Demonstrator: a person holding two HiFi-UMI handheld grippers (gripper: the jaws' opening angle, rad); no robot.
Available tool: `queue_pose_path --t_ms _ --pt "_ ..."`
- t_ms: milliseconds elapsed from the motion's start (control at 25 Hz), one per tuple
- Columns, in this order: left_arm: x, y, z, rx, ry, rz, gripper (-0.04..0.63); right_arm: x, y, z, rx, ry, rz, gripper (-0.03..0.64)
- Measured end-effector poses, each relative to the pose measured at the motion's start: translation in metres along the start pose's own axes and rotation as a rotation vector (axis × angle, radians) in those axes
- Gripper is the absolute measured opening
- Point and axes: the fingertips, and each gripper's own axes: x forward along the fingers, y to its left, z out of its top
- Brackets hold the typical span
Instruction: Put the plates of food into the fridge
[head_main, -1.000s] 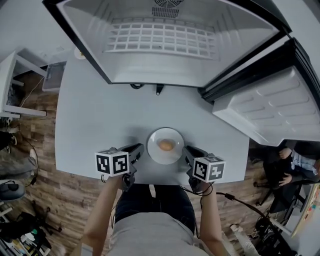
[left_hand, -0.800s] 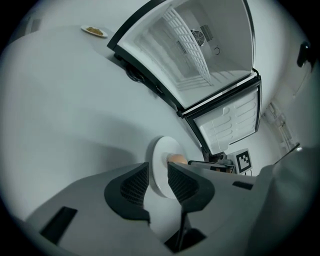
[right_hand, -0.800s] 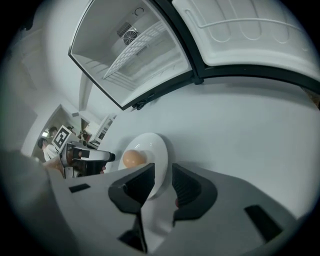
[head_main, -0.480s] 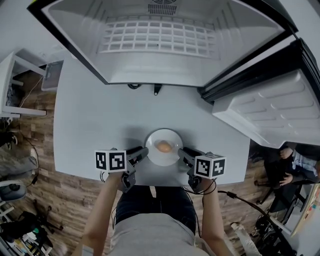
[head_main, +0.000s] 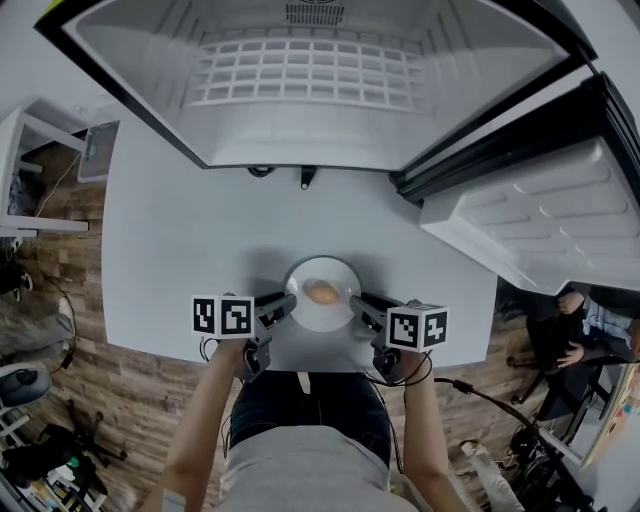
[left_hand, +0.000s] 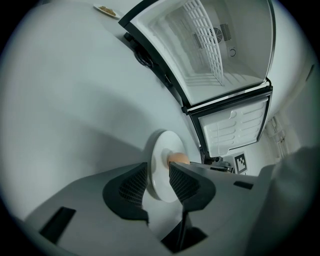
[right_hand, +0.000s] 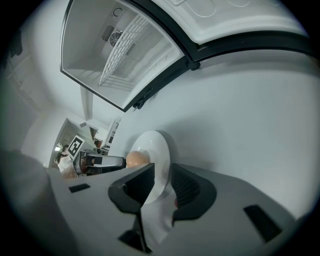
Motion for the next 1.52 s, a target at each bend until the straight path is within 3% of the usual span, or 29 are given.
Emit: queue_pose_path --t_ms 520,560,640,680,920,1280,1520 --pt "0.005 0.002 0.000 -0.059 -0.010 -0.013 0.117 0.005 0.006 0.004 0.160 -0.043 0.092 0.099" --pt "0.006 0.004 -0.001 -0.057 -0.014 0.003 0.111 0.005 0.005 0.004 0.166 -0.045 0.091 0.098" --pt "0.006 0.009 -0.001 -0.064 -0.026 0.030 0.040 0.005 0.002 0.003 0.187 -0.051 0.080 0.080" --pt "0.006 0.010 -0.001 -0.072 -0.034 0.031 0.040 0.005 0.000 0.003 0.202 -0.054 0.078 0.048" --pt "0.004 0.009 0.000 -0.095 -0.075 0.031 0.035 0.004 -0.002 0.002 0.231 -0.070 0.081 0.041" --pt "-0.023 -0.009 0.008 -0.197 -0.185 -0.058 0.028 -0.009 0.024 0.020 0.263 -0.106 0.164 0.035" --pt "-0.059 -0.038 0.030 -0.258 -0.344 -0.158 0.023 -0.027 0.059 0.050 0.249 -0.157 0.254 0.034"
